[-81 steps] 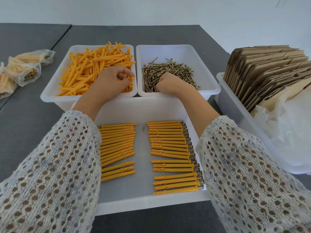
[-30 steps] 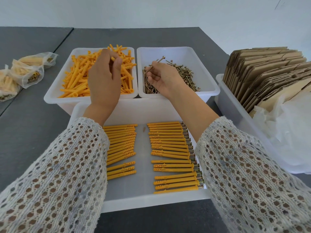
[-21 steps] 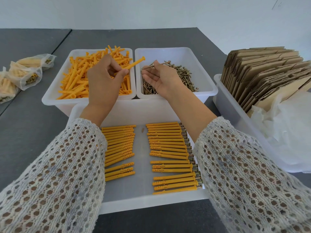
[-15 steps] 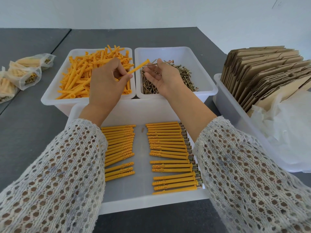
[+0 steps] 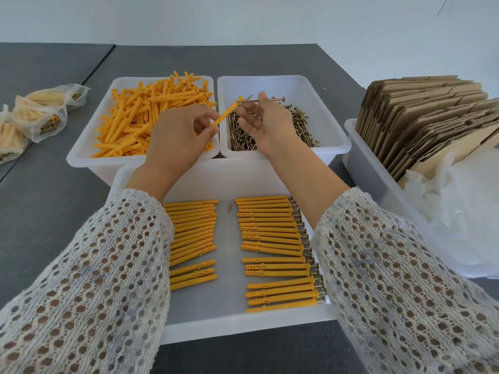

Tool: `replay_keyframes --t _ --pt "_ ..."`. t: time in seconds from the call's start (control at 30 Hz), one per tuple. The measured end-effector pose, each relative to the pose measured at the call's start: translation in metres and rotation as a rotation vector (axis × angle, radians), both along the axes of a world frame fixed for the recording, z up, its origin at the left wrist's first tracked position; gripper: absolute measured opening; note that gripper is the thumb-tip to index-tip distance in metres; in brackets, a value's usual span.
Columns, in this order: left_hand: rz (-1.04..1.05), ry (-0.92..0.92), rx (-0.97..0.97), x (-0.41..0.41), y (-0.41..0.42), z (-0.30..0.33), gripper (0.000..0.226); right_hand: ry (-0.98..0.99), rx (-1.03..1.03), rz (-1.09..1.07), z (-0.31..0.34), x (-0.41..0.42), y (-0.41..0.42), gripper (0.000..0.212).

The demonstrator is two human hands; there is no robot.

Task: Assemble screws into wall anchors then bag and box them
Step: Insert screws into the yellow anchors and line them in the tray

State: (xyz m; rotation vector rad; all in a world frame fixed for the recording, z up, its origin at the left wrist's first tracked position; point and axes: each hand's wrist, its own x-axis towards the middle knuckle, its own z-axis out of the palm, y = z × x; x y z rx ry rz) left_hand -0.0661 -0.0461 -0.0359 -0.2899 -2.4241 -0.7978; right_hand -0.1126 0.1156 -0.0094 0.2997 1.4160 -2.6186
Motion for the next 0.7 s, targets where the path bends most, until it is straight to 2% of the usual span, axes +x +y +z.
replay_keyframes --t 0.23,0.57,0.7 --pt "0.043 -0.02 -0.025 -0.0004 -0.0004 0.0007 0.014 -0.03 -0.039 -0.039 0.0006 0.0006 0.0012 0.034" --pt "0.057 -0.031 -0.023 0.0004 0.0004 0.0015 0.011 -0.036 -0.05 -0.048 0.0037 0.0035 0.0025 0.024" --pt "0.059 -0.036 -0.021 0.001 0.0005 0.0017 0.01 -0.039 -0.035 -0.05 0.0037 0.0036 0.0012 0.031"
